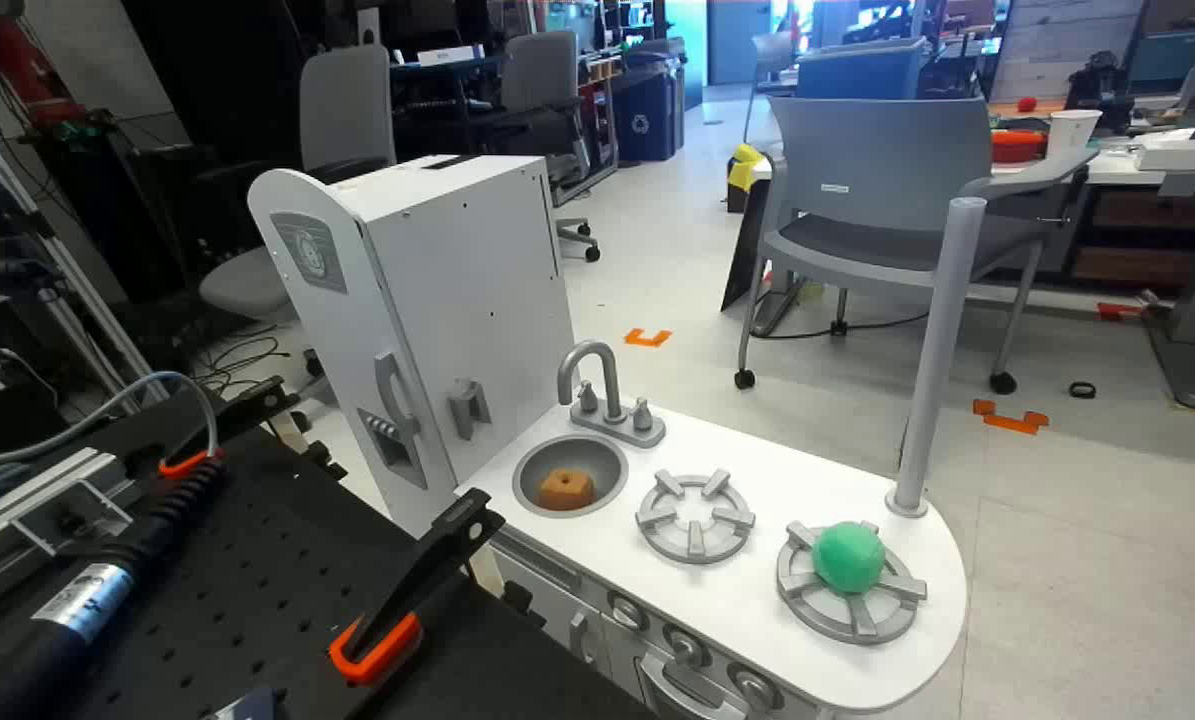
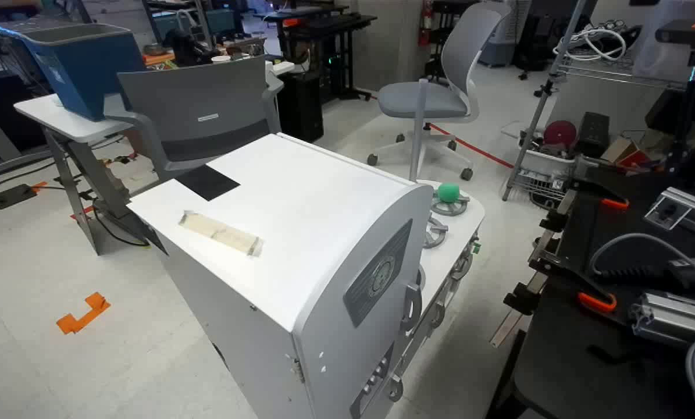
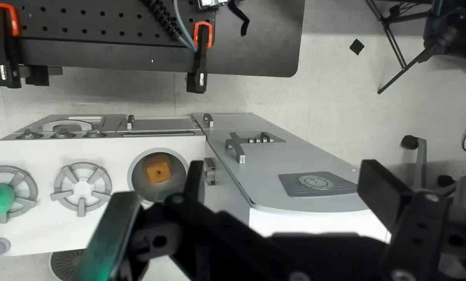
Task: Turn the faucet to the right
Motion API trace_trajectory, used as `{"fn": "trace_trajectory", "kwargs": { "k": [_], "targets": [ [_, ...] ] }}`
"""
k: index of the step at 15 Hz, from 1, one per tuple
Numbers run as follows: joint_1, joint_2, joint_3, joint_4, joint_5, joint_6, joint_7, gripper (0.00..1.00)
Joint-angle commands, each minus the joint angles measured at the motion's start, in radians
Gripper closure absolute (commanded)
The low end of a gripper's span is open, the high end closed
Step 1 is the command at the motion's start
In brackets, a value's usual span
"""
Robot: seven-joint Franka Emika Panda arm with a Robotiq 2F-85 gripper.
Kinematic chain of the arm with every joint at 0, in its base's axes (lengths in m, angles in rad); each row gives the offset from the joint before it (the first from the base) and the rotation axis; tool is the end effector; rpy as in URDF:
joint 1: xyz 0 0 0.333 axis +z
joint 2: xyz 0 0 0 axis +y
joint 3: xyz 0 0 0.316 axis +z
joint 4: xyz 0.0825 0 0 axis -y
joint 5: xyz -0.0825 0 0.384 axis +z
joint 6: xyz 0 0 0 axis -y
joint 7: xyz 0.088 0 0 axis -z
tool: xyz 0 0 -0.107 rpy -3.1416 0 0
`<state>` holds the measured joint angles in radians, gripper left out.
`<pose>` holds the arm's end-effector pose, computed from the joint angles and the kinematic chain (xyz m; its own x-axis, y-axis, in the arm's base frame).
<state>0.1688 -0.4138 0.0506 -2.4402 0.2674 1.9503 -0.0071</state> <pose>0.3966 0.1071 0.4488 0.9890 0.1211 -0.0848 0.1002 -0.9708 -0.2182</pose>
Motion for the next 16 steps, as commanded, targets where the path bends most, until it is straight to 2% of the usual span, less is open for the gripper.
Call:
{"fn": "trace_trajectory", "kwargs": {
  "k": [1, 7, 11, 12, 16],
  "targets": [
    [-0.015, 0.0, 0.013, 0.002, 0.005, -0.003, -0.005, 0.0],
    [-0.015, 0.0, 0.013, 0.003, 0.005, -0.003, -0.005, 0.0],
    [-0.057, 0.181, 0.015, 0.068, -0.035, 0.074, 0.049, 0.0],
    [-0.073, 0.25, 0.015, 0.081, -0.052, 0.153, 0.058, 0.0],
    [-0.107, 0.5, 0.004, 0.178, -0.136, 0.33, 0.117, 0.0]
  ]
}}
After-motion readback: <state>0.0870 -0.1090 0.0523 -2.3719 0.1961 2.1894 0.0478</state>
